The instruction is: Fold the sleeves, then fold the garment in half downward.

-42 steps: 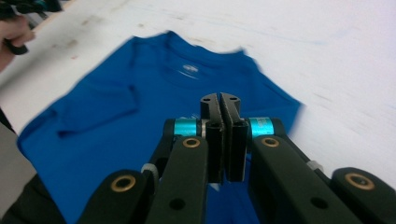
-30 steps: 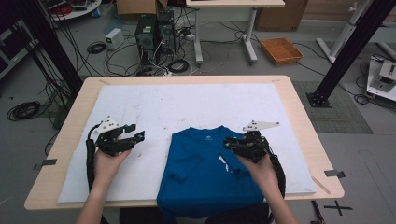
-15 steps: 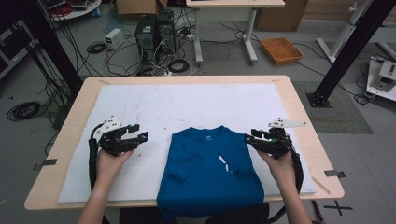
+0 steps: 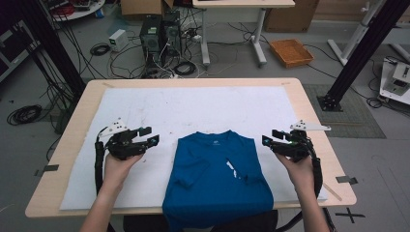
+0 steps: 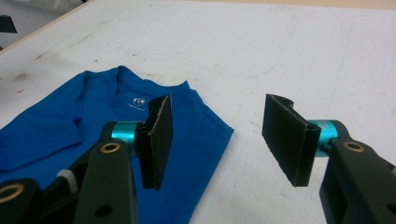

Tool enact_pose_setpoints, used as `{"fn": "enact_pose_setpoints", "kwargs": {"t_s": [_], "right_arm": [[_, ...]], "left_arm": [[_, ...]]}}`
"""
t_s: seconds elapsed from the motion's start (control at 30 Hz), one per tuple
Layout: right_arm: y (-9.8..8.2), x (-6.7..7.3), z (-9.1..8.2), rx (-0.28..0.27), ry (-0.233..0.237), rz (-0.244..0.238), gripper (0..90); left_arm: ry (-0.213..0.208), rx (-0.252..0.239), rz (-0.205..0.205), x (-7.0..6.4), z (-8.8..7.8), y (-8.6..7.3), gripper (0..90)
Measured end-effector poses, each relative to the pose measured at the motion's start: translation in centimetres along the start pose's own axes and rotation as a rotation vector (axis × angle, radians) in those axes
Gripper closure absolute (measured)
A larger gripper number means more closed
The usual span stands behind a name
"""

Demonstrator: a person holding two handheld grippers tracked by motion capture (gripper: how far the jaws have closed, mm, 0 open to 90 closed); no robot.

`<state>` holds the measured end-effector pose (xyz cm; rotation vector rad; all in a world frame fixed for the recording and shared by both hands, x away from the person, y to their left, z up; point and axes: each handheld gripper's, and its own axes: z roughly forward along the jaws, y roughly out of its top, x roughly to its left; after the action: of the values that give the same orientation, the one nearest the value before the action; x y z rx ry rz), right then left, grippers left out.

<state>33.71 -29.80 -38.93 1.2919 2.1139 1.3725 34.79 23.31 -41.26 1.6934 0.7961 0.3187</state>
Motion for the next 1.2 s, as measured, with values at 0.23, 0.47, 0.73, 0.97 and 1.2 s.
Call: {"fn": "enact_pose_setpoints", "kwargs": {"t_s": [0.23, 0.47, 0.73, 0.97, 1.2], "right_arm": [[0.0, -0.2, 0.1, 0.004, -0.001, 0.003, 42.9], [0.0, -0.3, 0.1, 0.008, -0.002, -0.001, 42.4], [0.0, -0.6, 0.2, 0.002, -0.008, 0.005, 42.1], [-0.1, -1.1, 0.2, -0.008, -0.018, 0.013, 43.5], [-0.3, -1.3, 0.4, -0.019, -0.031, 0.024, 47.7]], "left_arm": [[0.034, 0.01, 0.026, -0.5, 0.0, 0.1, 43.2], [0.041, 0.003, 0.017, -0.4, -0.3, 0.1, 40.9], [0.037, 0.038, 0.02, -0.4, 0.1, 0.0, 40.8], [0.046, 0.078, -0.016, -0.3, 0.6, -0.3, 41.0], [0.044, 0.139, -0.057, -0.7, 2.0, -0.6, 43.6]]}}
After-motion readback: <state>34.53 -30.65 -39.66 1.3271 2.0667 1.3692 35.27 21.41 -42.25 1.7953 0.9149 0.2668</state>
